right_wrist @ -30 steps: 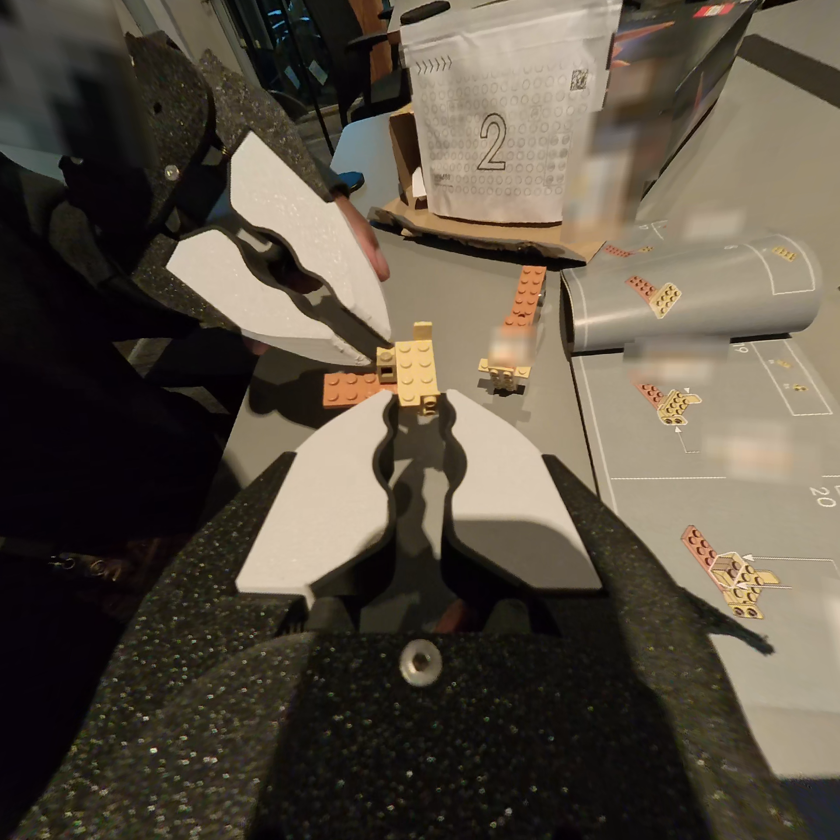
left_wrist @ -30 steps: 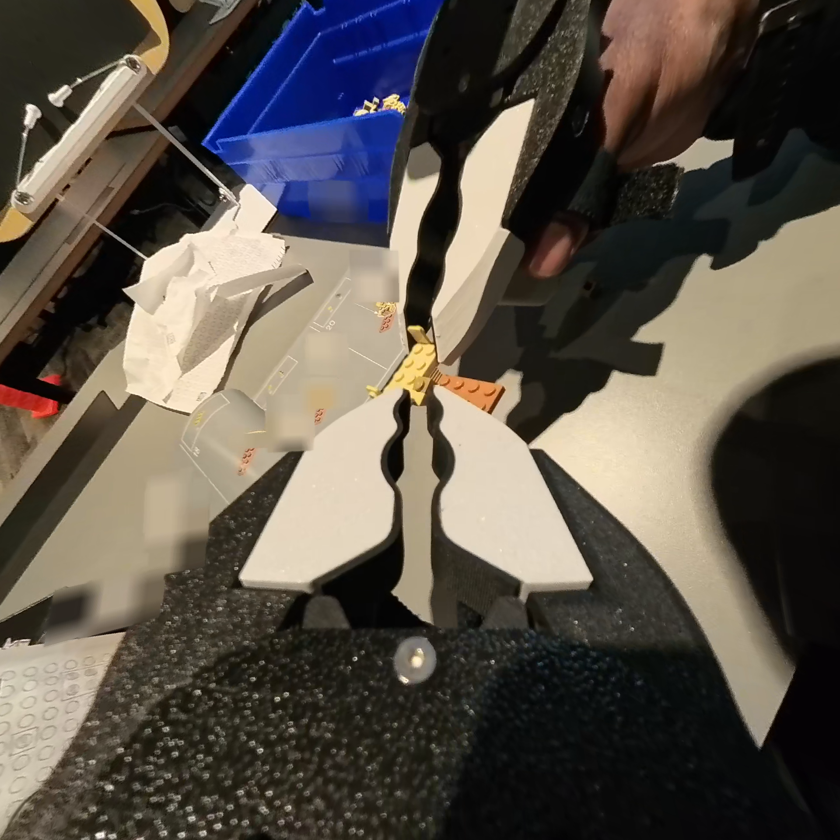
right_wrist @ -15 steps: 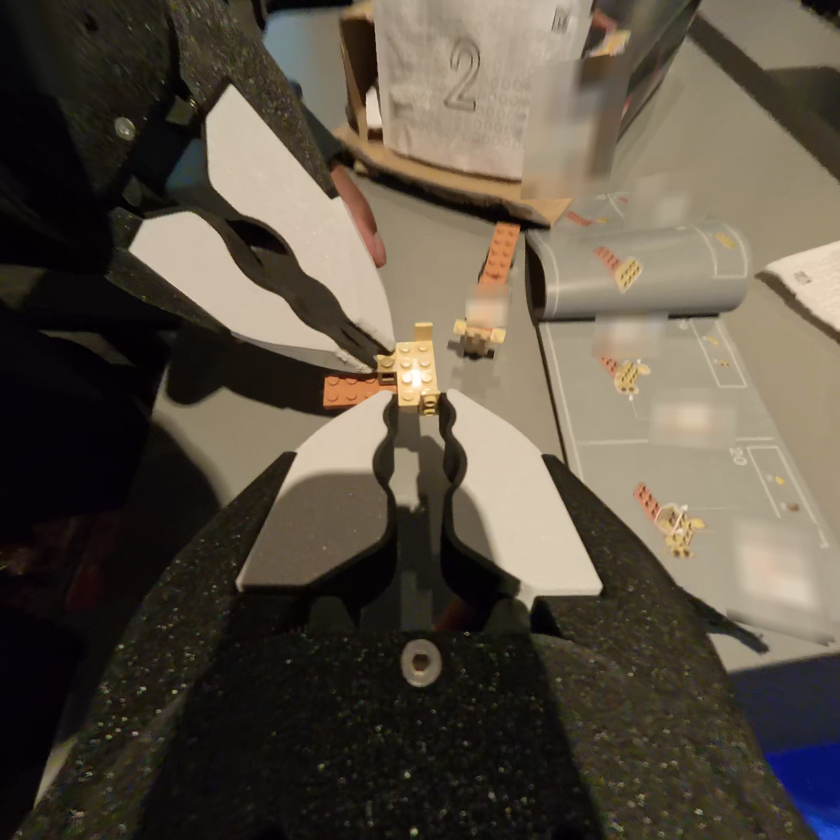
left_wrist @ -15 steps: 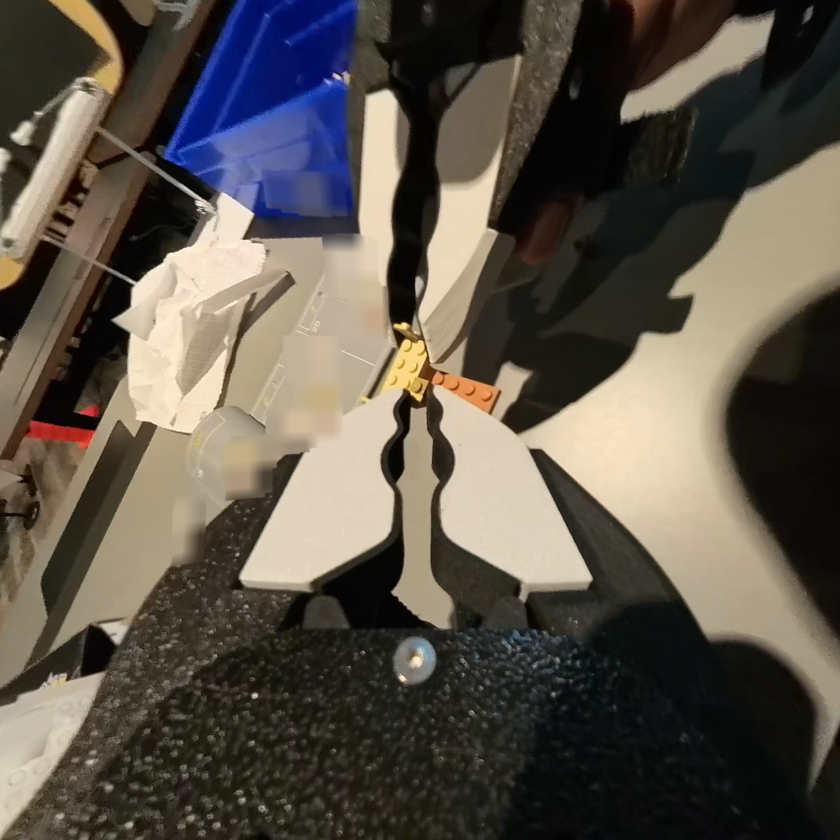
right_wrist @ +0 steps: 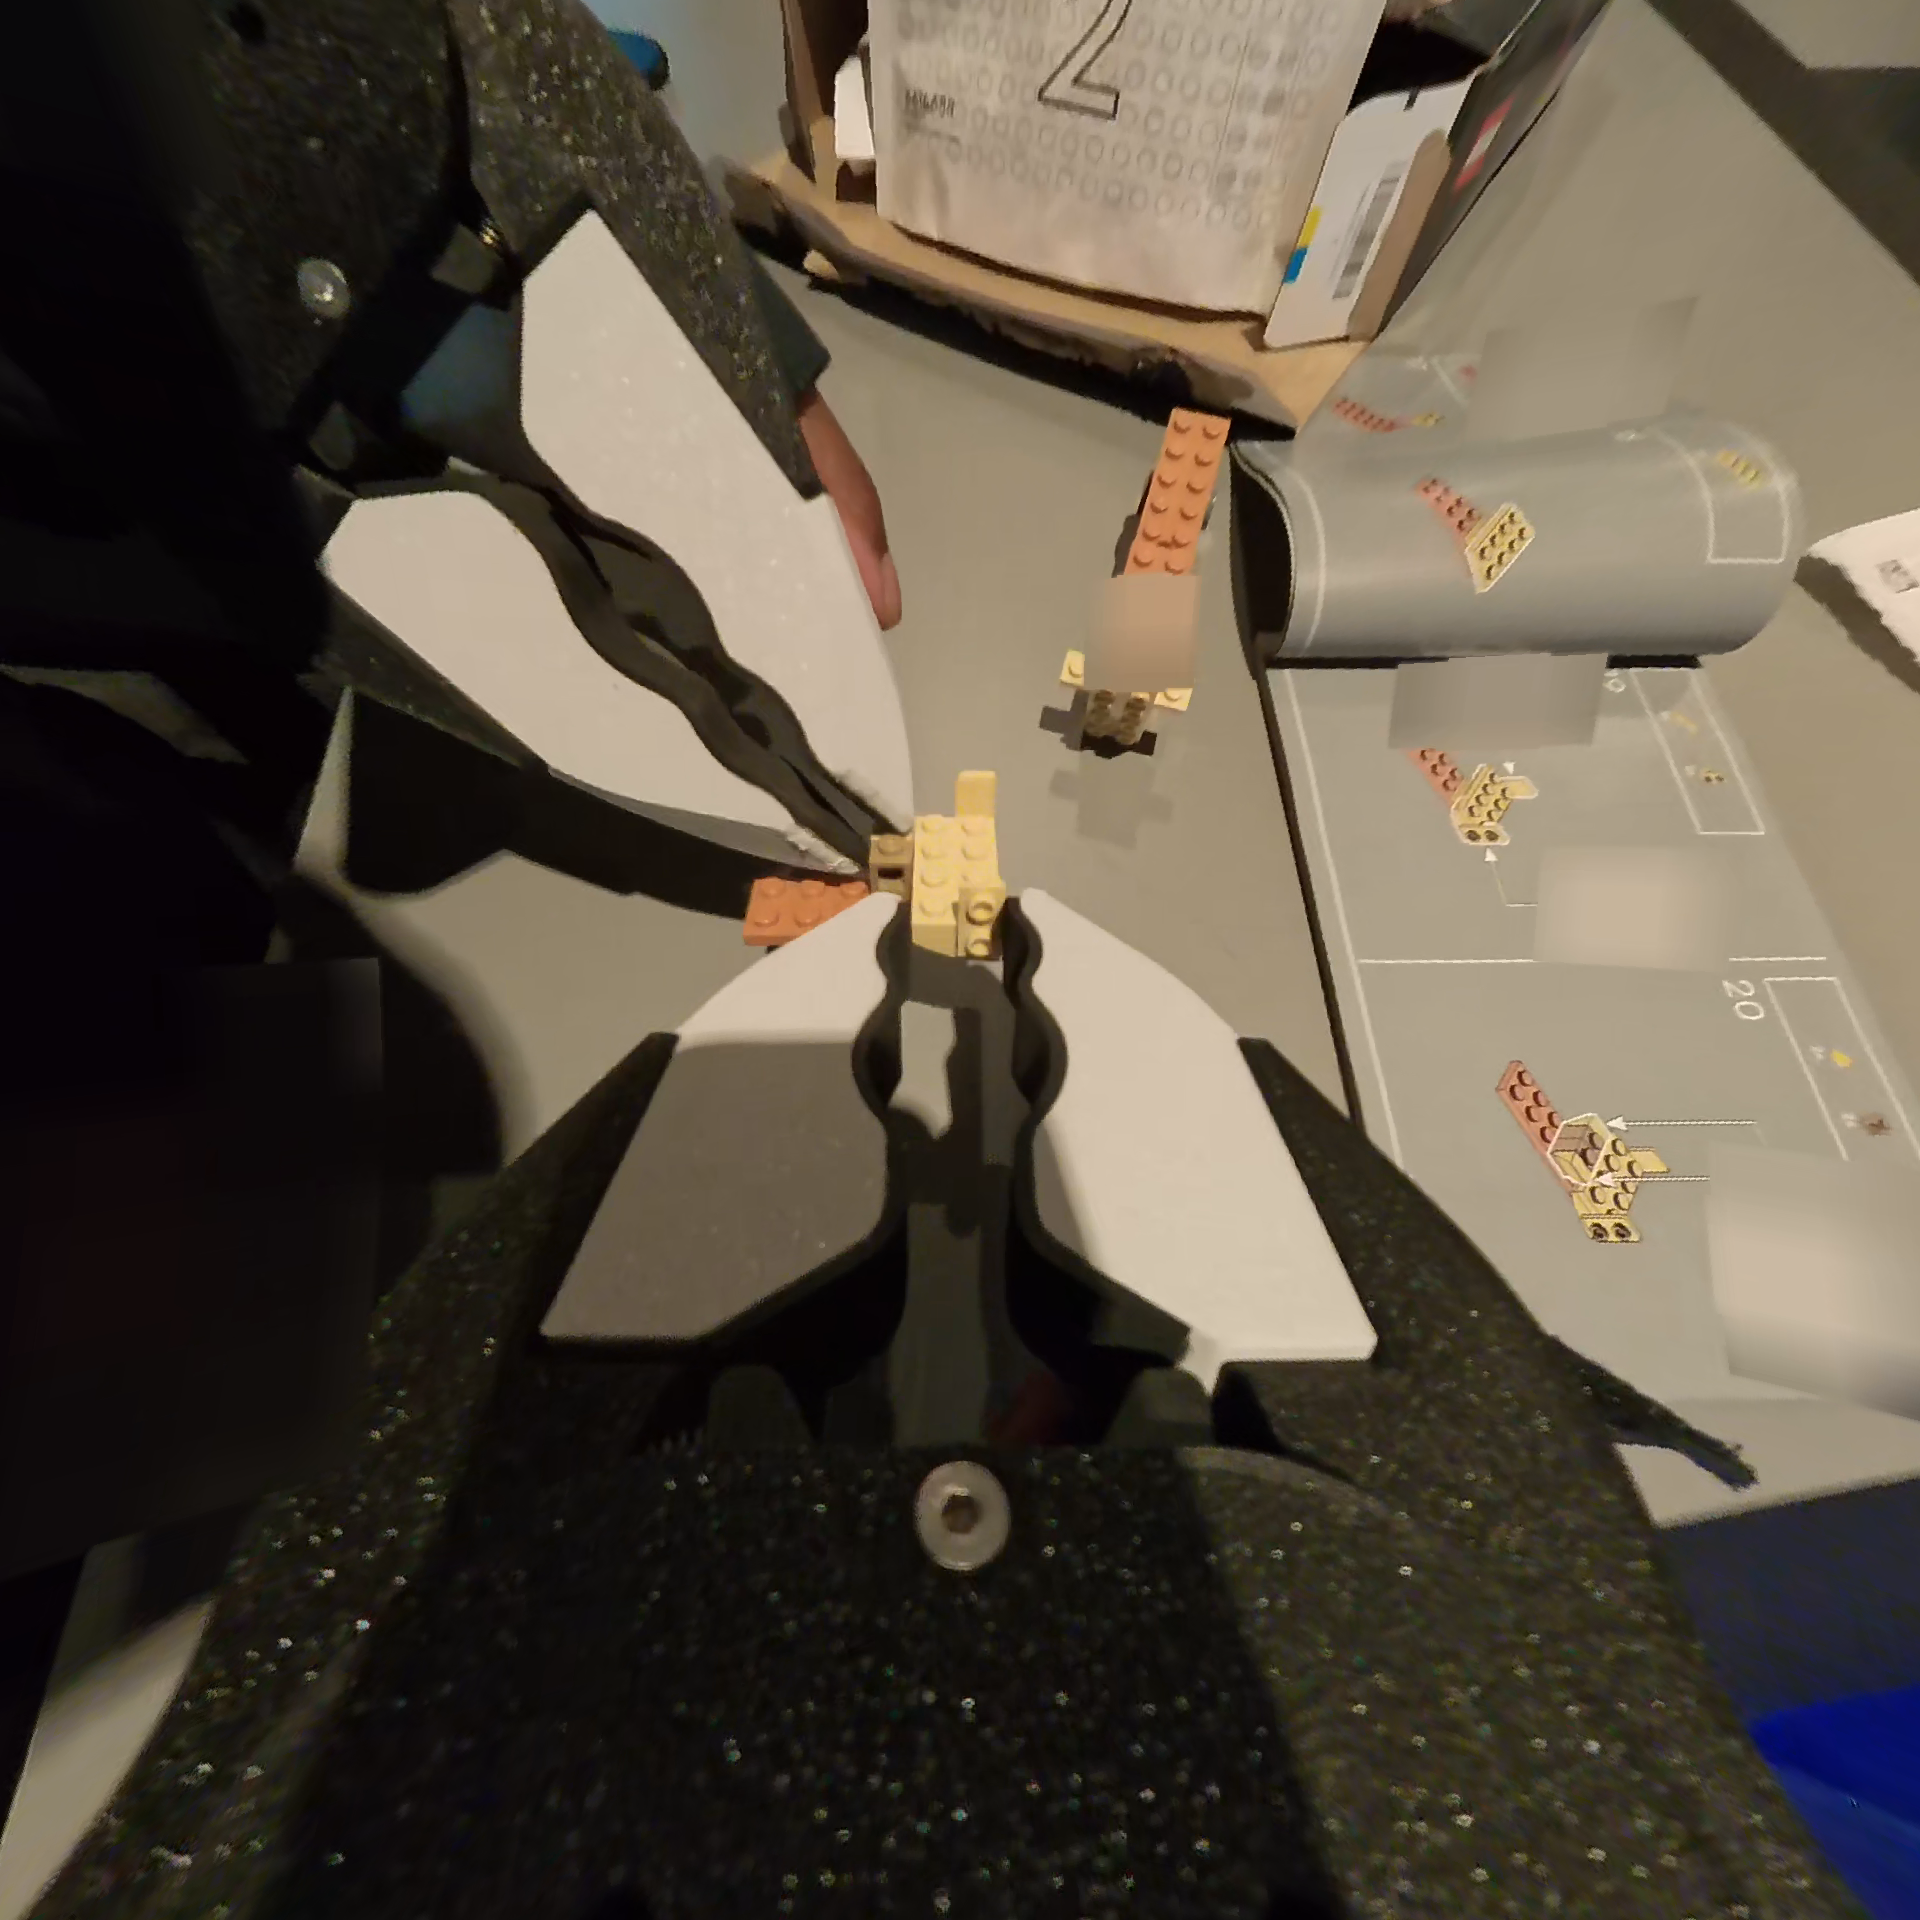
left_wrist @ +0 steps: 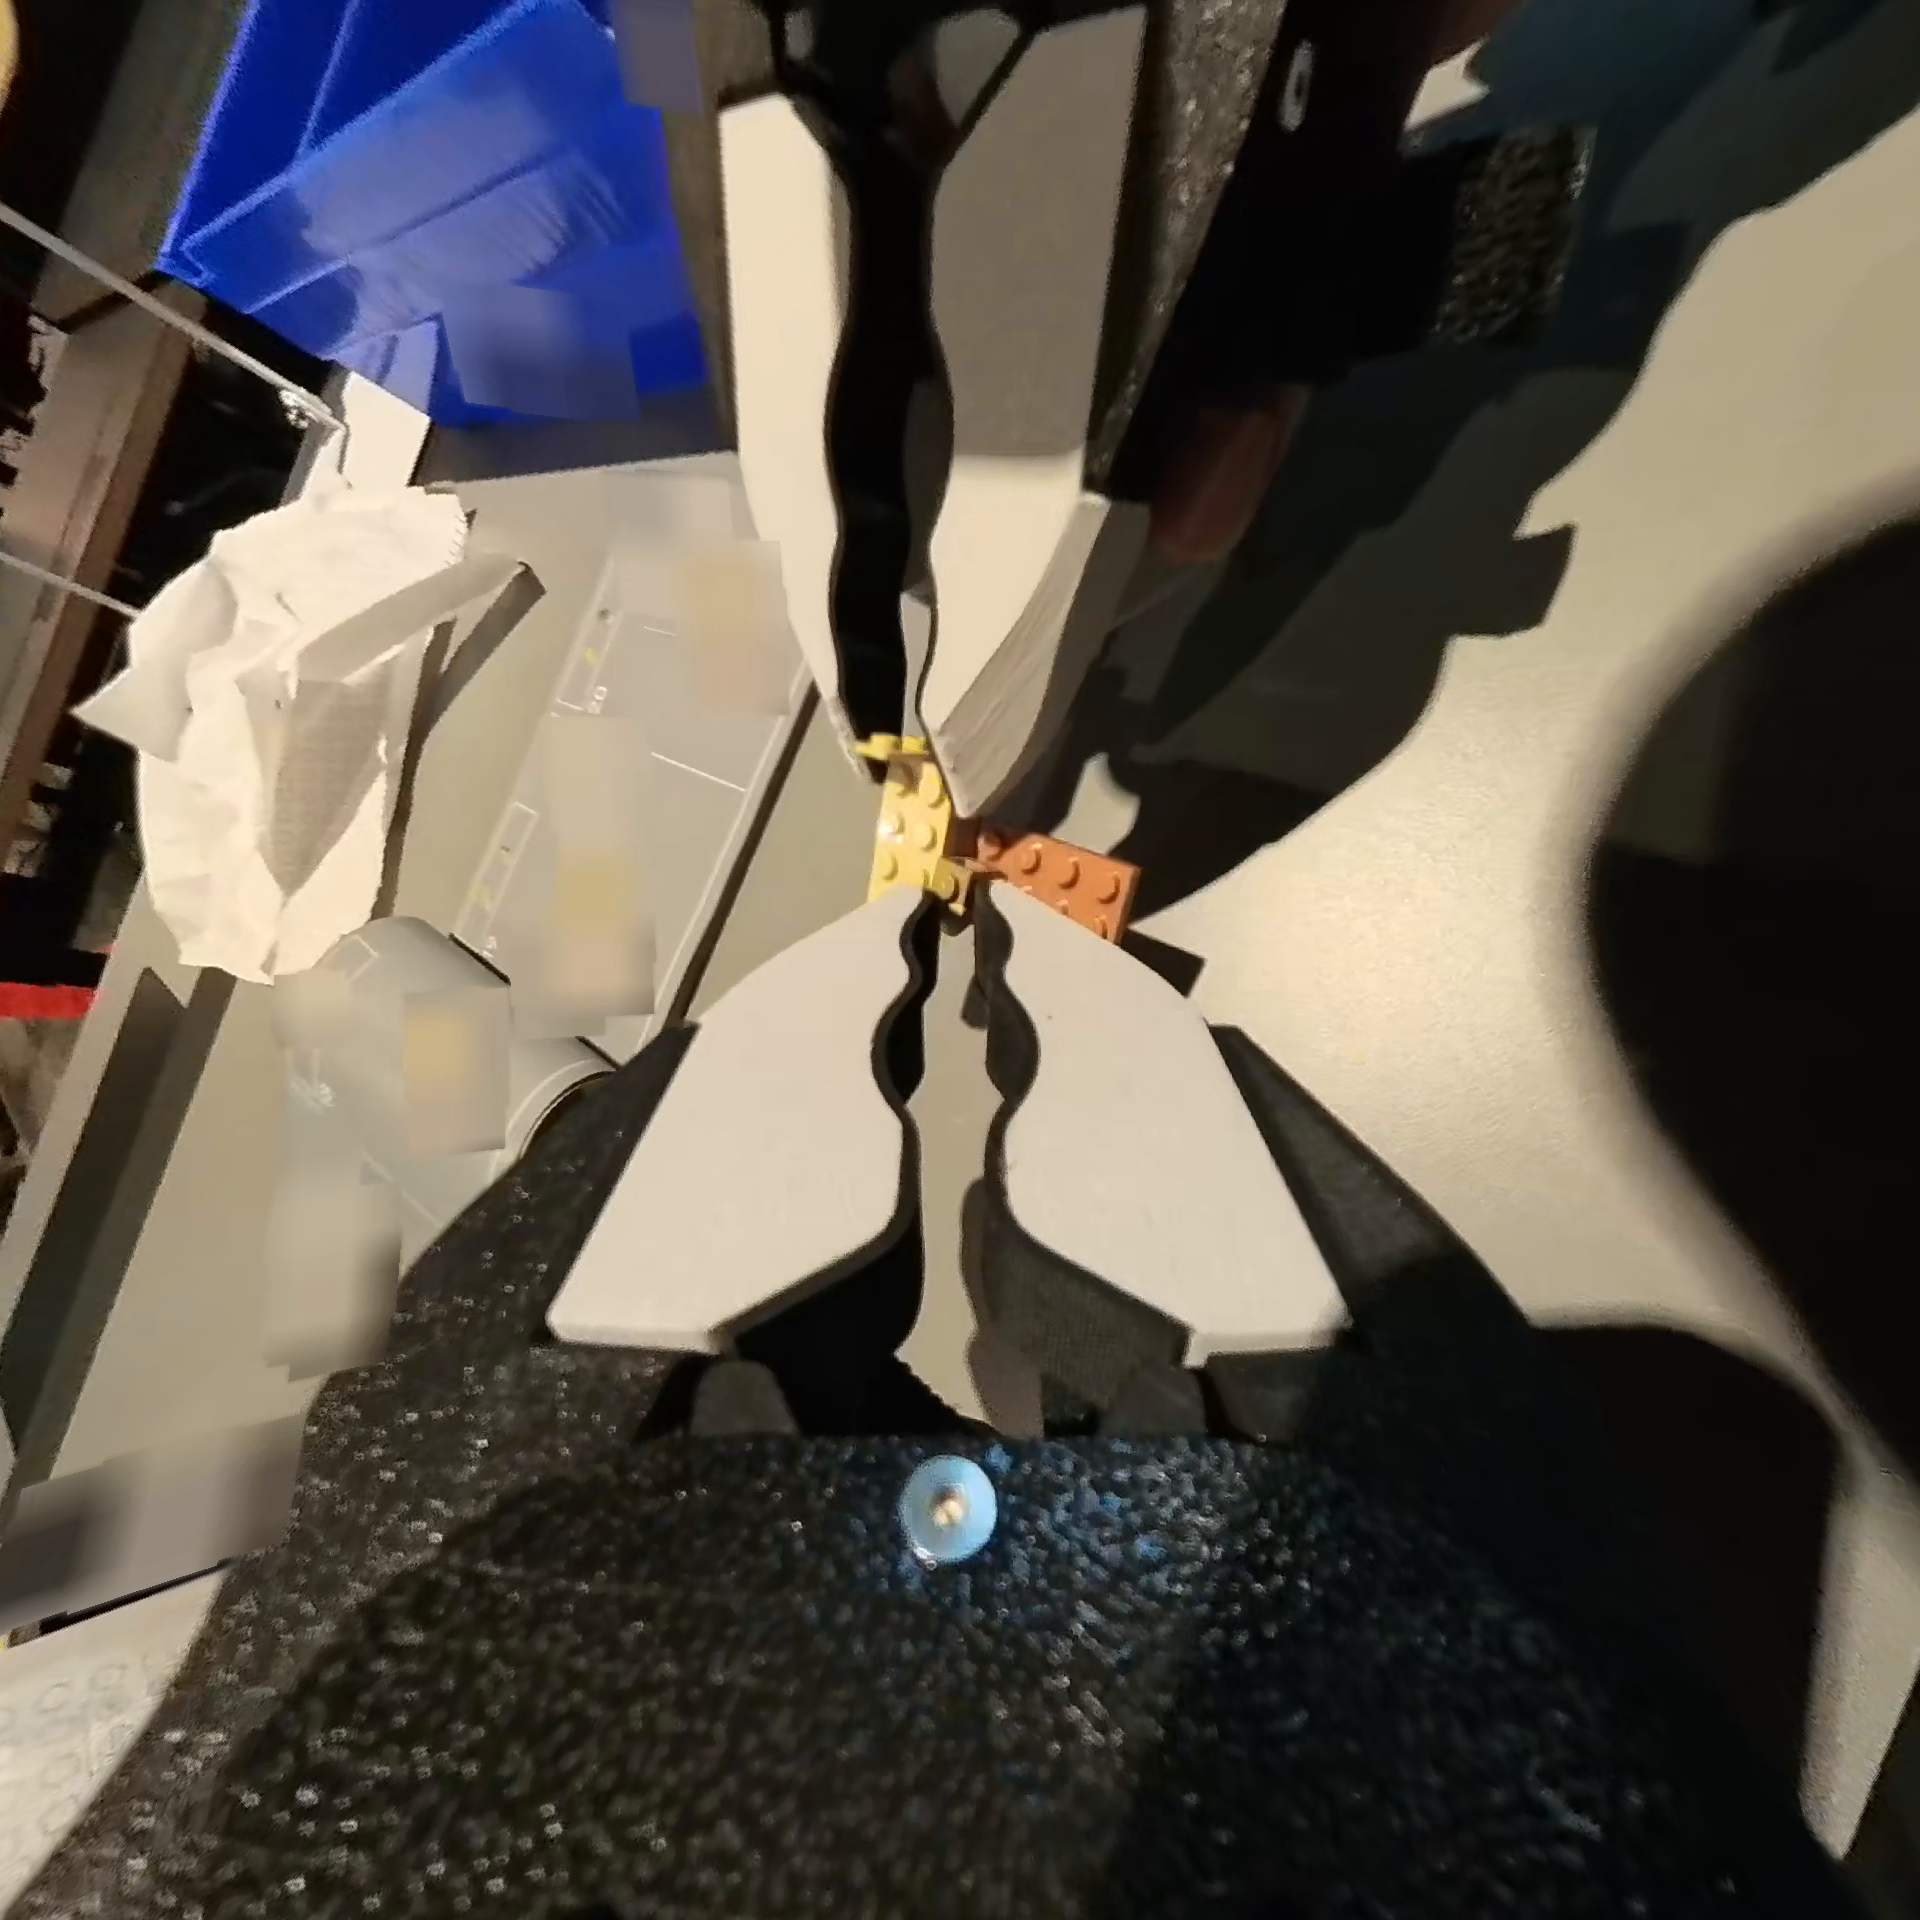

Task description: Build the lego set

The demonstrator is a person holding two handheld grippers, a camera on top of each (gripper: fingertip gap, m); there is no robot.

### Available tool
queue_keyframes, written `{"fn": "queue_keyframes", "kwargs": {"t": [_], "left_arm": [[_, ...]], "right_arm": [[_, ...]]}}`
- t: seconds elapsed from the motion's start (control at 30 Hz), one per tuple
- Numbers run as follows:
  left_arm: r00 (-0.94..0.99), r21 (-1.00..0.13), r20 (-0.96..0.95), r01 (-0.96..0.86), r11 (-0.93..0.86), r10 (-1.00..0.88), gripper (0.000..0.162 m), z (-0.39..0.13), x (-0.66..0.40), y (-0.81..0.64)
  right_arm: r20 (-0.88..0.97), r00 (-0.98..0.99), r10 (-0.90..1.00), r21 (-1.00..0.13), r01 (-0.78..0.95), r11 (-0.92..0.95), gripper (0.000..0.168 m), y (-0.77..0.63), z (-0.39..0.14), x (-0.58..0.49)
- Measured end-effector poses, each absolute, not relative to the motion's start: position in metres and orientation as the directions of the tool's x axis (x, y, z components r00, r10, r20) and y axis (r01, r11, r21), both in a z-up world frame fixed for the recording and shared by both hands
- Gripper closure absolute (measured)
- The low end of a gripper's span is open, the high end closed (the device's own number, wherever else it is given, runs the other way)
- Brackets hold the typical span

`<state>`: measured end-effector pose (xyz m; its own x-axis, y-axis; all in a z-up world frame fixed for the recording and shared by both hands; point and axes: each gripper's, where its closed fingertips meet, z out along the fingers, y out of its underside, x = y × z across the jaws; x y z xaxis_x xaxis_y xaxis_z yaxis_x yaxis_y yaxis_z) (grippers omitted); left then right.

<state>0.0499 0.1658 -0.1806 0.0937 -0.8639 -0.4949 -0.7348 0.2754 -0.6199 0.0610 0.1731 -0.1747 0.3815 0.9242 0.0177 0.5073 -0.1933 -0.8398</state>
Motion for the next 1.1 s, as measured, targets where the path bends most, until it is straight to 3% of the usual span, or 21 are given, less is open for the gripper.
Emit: {"fn": "queue_keyframes", "kwargs": {"t": [0.3,1.1], "left_arm": [[0.090,-0.636,-0.489,-0.717,0.284,-0.867,0.156,-0.163,0.051,0.164],[-0.206,-0.539,-0.505,-0.684,0.493,-0.838,0.150,-0.095,0.070,0.141]], "right_arm": [[0.008,0.379,0.925,-0.889,0.427,-0.167,0.152,0.171,-0.158,0.062],[-0.237,0.297,0.925,-0.969,-0.003,-0.248,0.152,0.151,-0.086,0.082]]}}
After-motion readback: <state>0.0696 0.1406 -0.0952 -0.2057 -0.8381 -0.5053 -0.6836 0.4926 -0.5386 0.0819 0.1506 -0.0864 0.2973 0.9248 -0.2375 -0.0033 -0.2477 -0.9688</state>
